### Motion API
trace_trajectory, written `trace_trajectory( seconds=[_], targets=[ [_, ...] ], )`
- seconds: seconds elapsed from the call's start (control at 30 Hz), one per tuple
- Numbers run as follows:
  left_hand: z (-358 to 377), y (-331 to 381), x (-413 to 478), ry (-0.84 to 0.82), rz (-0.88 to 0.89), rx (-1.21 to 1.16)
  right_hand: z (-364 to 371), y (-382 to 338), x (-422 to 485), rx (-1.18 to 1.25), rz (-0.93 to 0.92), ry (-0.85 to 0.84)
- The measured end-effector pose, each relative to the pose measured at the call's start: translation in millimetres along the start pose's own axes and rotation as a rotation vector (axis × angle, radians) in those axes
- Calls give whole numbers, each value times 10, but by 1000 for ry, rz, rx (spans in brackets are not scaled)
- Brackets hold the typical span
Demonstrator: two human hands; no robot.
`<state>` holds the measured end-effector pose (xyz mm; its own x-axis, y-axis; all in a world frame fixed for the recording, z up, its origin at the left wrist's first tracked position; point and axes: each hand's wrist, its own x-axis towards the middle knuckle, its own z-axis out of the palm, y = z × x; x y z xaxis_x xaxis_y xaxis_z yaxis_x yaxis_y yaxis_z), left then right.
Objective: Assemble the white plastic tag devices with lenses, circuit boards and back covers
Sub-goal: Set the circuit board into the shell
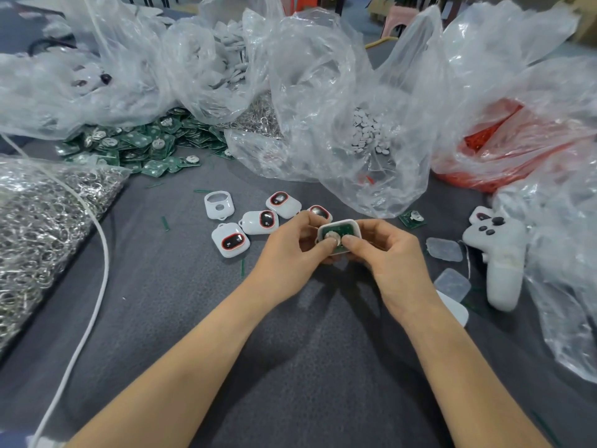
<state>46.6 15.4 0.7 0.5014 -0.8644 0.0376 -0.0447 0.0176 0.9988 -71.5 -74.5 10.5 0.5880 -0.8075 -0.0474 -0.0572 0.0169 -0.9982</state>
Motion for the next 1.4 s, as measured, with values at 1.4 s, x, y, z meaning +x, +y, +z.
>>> trace_trajectory(
  seconds=[1.4],
  targets=[
    [-23, -30, 1, -21, -14, 33, 30, -25, -17, -147, -83, 25]
  ],
)
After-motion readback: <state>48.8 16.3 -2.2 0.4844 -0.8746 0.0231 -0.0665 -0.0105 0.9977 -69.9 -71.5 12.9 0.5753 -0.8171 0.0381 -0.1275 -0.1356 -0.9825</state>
